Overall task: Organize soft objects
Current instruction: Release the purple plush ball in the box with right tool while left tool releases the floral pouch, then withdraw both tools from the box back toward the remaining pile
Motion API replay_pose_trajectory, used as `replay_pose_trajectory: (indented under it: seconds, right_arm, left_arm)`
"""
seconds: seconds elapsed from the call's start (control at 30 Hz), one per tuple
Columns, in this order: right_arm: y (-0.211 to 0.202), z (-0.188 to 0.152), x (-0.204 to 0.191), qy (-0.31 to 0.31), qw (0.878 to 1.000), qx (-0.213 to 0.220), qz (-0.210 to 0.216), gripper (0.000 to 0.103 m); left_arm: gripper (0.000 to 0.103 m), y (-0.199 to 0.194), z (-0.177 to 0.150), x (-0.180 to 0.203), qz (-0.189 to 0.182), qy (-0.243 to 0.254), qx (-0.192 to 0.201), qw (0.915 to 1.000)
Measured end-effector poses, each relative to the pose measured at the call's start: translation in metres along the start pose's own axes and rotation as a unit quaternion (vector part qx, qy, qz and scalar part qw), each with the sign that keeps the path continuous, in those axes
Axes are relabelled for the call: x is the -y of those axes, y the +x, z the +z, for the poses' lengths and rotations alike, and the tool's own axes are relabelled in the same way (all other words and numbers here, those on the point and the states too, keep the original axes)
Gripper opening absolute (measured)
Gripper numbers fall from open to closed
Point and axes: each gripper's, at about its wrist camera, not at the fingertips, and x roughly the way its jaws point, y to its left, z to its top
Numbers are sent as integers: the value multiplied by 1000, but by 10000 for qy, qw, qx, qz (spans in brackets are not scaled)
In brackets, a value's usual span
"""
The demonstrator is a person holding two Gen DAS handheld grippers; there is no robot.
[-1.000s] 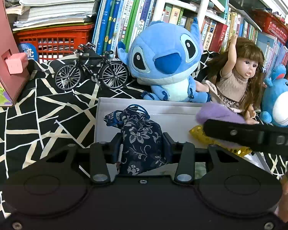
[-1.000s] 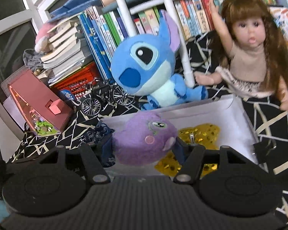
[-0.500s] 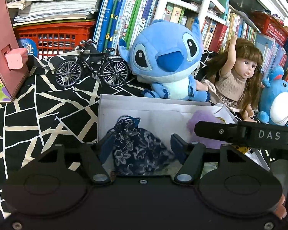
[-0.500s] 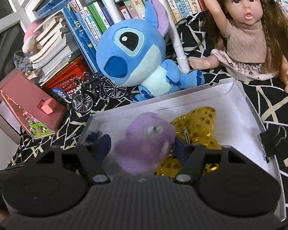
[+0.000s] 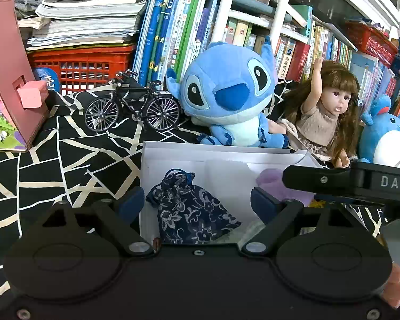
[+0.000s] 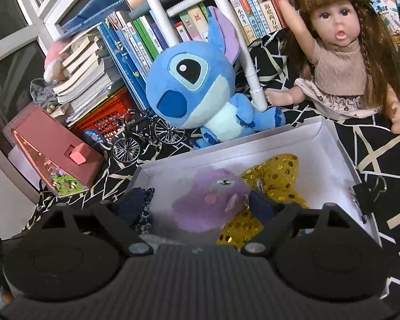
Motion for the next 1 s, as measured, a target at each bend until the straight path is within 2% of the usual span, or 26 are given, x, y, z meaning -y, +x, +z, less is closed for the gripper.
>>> replay_pose_trajectory:
  seconds: [0.53,0.73,1.0]
  right_arm:
    - [-41,-19,-7,-462,9987,224,18,94]
    - [-58,-31,-12,-712,9969,321,-15,95]
    - [-76,-48,-17,-888,9950,464,-48,96]
  left_arm:
    - [90,-39,-20,7,52,39,140,9999]
    - [90,-59,-37,9,-104,3,133,9999]
    - [91,-78,-55,7,40,-66,109,9999]
